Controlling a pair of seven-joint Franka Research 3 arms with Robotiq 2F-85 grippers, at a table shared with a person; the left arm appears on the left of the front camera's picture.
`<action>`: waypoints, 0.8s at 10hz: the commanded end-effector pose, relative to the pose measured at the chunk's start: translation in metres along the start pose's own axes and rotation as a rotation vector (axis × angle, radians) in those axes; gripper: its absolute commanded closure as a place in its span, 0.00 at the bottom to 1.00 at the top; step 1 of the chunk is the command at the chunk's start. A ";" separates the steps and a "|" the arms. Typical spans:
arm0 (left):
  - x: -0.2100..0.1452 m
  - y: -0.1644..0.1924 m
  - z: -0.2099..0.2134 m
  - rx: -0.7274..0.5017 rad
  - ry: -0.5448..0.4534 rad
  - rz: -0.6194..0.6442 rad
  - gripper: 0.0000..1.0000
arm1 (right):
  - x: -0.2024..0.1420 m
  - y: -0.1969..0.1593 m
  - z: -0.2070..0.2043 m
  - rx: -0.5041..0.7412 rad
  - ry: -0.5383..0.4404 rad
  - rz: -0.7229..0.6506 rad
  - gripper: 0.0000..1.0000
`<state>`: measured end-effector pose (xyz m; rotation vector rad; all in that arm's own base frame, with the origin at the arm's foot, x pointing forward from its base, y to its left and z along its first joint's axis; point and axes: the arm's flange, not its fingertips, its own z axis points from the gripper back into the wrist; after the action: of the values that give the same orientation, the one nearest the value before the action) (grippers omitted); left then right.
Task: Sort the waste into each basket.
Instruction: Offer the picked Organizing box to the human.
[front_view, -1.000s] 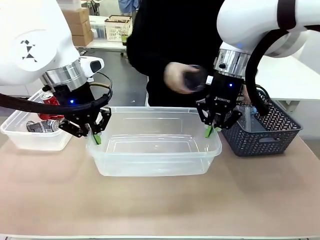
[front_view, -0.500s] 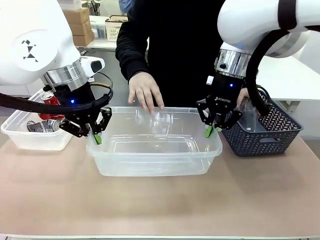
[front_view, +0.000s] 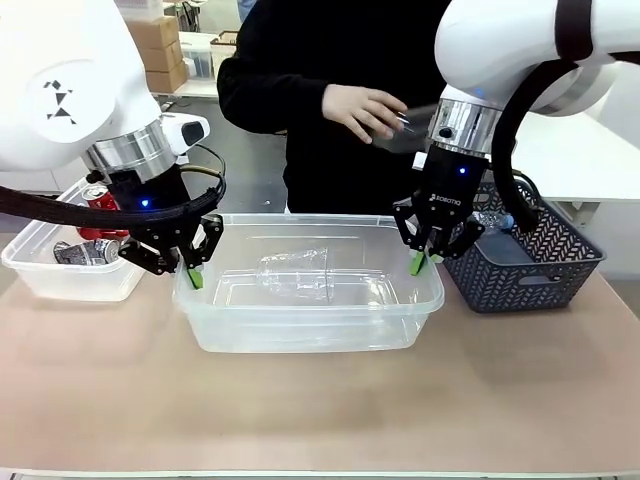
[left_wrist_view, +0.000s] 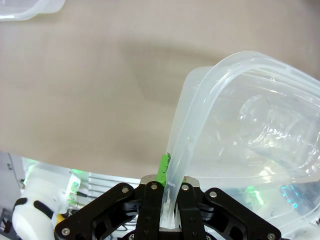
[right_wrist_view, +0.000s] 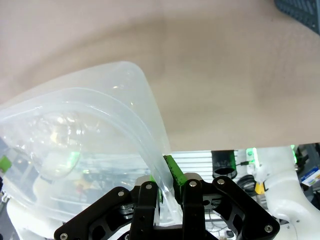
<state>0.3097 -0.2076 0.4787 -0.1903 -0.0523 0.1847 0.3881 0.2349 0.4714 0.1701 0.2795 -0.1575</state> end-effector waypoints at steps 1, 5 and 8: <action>0.003 0.008 0.004 -0.007 -0.016 0.026 1.00 | 0.000 -0.004 0.003 0.018 -0.001 -0.027 1.00; 0.003 0.008 0.004 -0.007 -0.016 0.026 1.00 | 0.000 -0.004 0.003 0.018 -0.001 -0.027 1.00; 0.003 0.008 0.004 -0.007 -0.016 0.026 1.00 | 0.000 -0.004 0.003 0.018 -0.001 -0.027 1.00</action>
<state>0.3097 -0.2076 0.4787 -0.1902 -0.0522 0.1846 0.3882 0.2350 0.4714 0.1702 0.2795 -0.1575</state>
